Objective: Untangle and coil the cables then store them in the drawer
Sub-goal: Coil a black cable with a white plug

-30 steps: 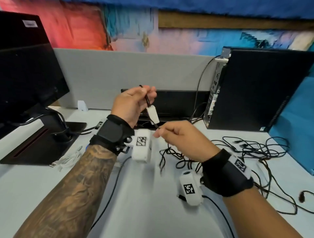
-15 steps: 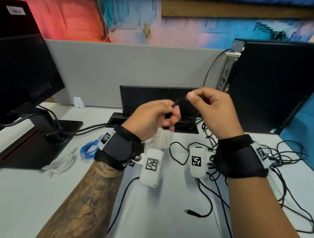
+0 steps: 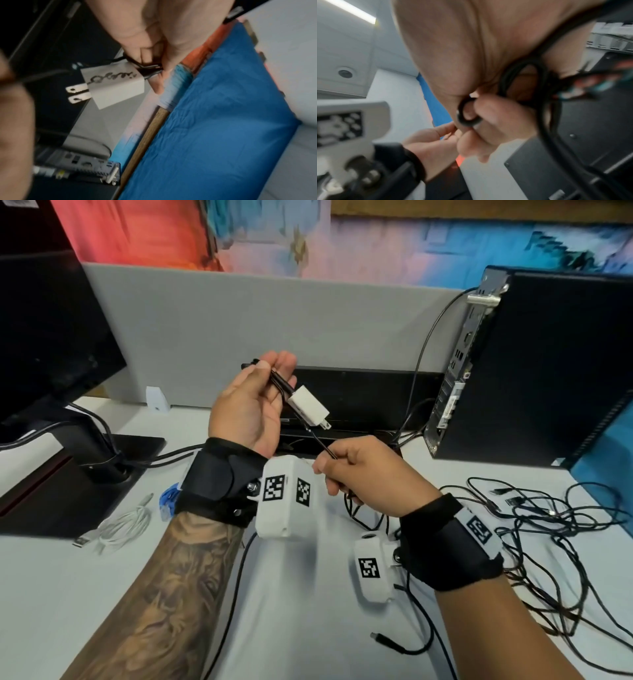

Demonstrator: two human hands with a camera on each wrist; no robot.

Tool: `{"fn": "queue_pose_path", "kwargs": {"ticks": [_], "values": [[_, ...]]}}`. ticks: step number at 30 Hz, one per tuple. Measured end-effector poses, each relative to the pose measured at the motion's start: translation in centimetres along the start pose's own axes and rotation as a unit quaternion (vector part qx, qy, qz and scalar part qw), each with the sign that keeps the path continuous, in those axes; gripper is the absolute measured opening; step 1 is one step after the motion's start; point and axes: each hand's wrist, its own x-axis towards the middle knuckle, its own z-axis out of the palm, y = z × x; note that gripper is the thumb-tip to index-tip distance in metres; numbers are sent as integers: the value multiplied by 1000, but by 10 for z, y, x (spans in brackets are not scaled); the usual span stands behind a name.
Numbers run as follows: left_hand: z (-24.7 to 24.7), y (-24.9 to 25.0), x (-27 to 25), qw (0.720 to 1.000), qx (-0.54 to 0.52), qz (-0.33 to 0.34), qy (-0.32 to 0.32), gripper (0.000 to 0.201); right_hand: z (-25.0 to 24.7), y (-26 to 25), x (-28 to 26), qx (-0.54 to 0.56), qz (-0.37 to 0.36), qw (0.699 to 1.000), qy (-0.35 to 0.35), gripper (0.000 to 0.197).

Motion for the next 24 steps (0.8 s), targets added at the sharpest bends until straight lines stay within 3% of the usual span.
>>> {"fn": "queue_pose_path", "kwargs": {"ticks": [5,7,10,12,15,16,17,20,24], "values": [[2,2,-4,993,78,89,-13,18,-6,-21,-17,-91,-55,994,-26,19],[3,5,-9,970,187,146,-44,18,-10,-29,-24,-94,-87,992,-8,17],[3,7,-16,873,425,207,-121,18,-26,-35,-29,-13,-151,982,115,16],[6,1,-26,817,519,164,-192,27,-37,-31,-27,19,-176,965,193,19],[8,-6,-35,717,637,69,-273,46,-48,-18,-21,107,-156,952,239,23],[8,-6,-36,705,645,46,-291,45,-51,-14,-20,131,-140,951,242,23],[8,-5,-37,716,631,21,-299,44,-53,-10,-19,143,-123,952,242,23],[8,0,-37,798,522,-62,-296,42,-53,0,-15,147,-67,960,228,23],[8,-4,-32,866,432,-81,-237,43,-45,11,-8,98,-8,972,214,46]]}}
